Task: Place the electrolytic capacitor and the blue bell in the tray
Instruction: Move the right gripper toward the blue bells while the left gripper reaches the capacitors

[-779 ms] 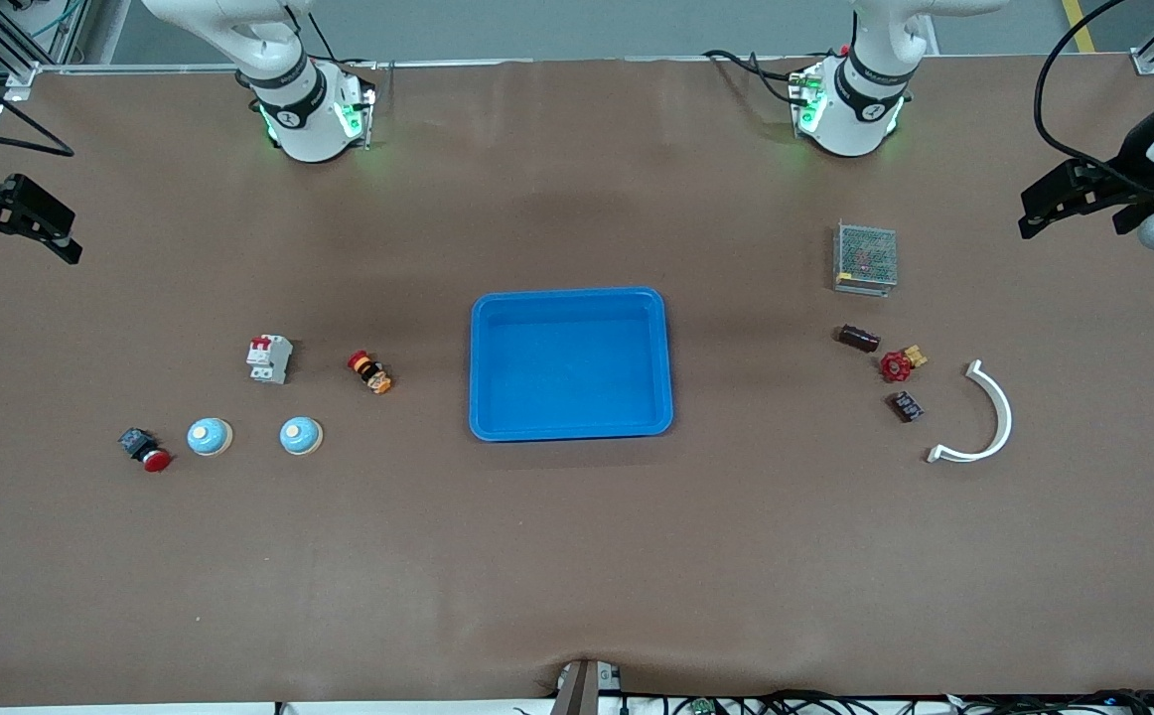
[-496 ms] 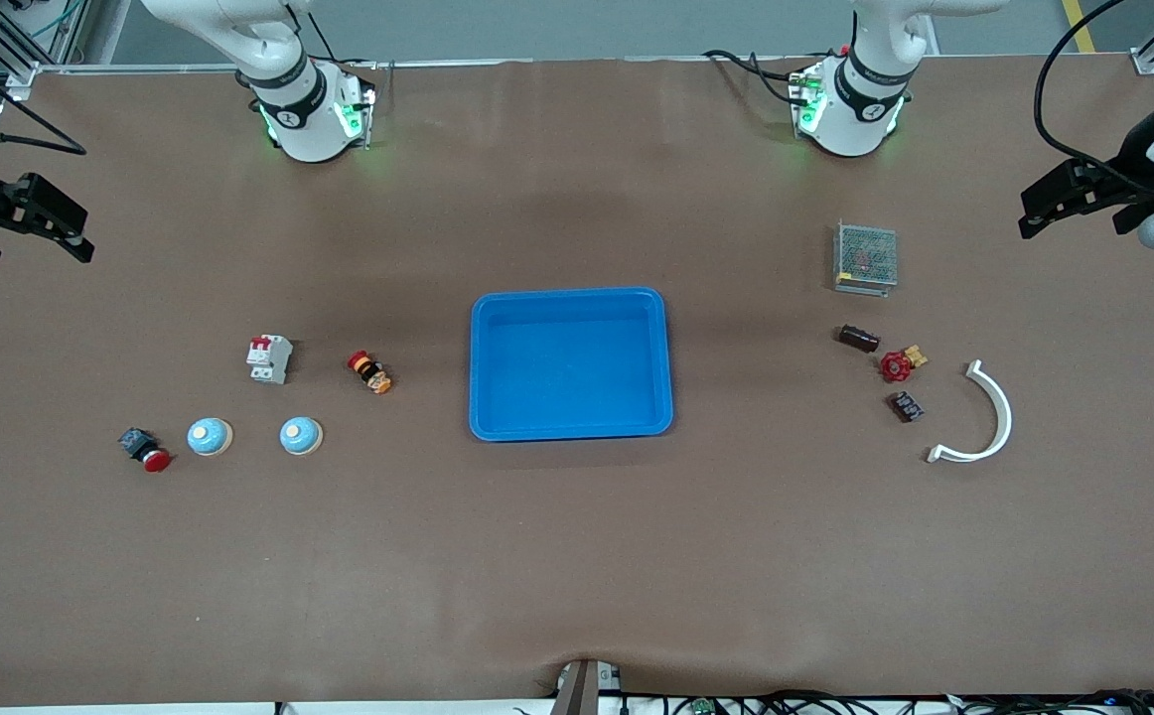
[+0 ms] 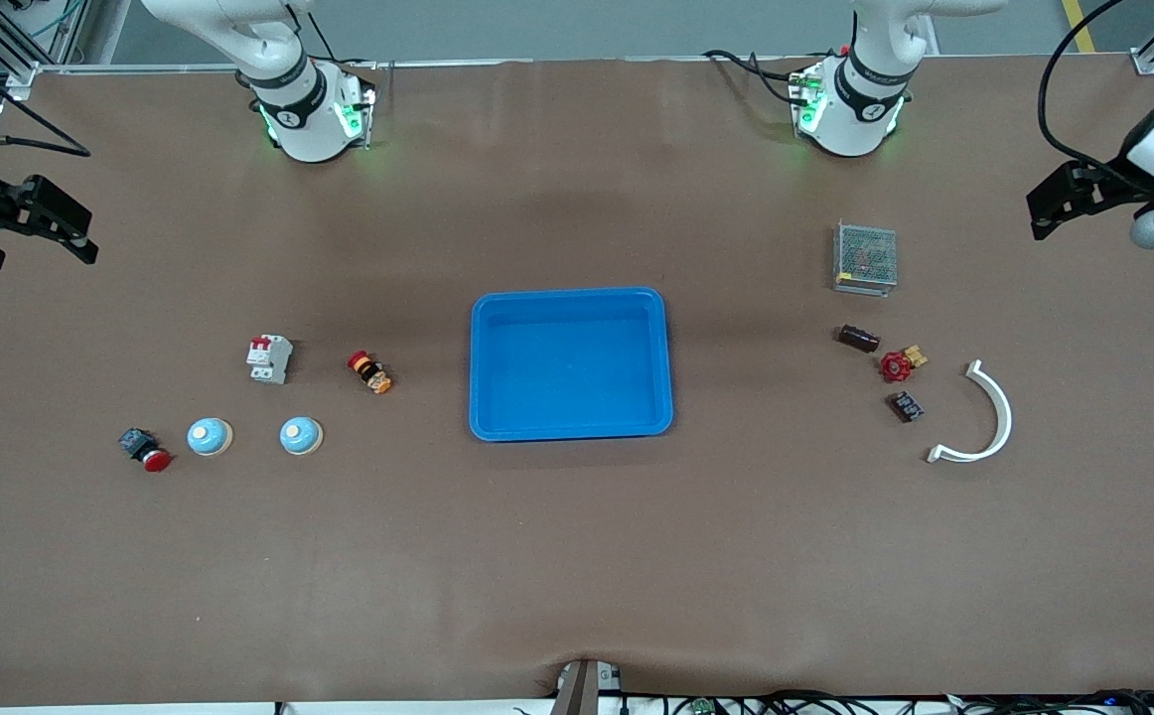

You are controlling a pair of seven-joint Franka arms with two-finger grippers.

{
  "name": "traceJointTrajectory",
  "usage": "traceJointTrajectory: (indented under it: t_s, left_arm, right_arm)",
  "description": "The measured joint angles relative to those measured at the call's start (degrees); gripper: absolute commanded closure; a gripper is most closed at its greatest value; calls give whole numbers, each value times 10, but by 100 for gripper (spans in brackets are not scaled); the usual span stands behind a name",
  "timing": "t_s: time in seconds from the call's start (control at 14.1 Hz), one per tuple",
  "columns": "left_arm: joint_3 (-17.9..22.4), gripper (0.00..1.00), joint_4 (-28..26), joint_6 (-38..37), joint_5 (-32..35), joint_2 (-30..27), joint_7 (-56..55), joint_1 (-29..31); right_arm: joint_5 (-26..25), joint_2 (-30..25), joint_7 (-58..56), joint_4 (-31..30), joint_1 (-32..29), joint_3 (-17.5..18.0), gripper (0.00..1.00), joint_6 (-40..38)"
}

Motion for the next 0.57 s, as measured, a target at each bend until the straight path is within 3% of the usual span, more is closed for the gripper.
traceJointTrajectory:
  t_s: [0.28, 0.57]
  left_arm:
    - [-1, 0, -5, -2, -27, 3, -19, 6]
    - [0, 0, -36, -3, -62, 6, -54, 21]
  right_arm:
    - [0, 7, 0, -1, 7, 0, 0, 0]
    - [13, 48, 0, -2, 7, 0, 0, 12]
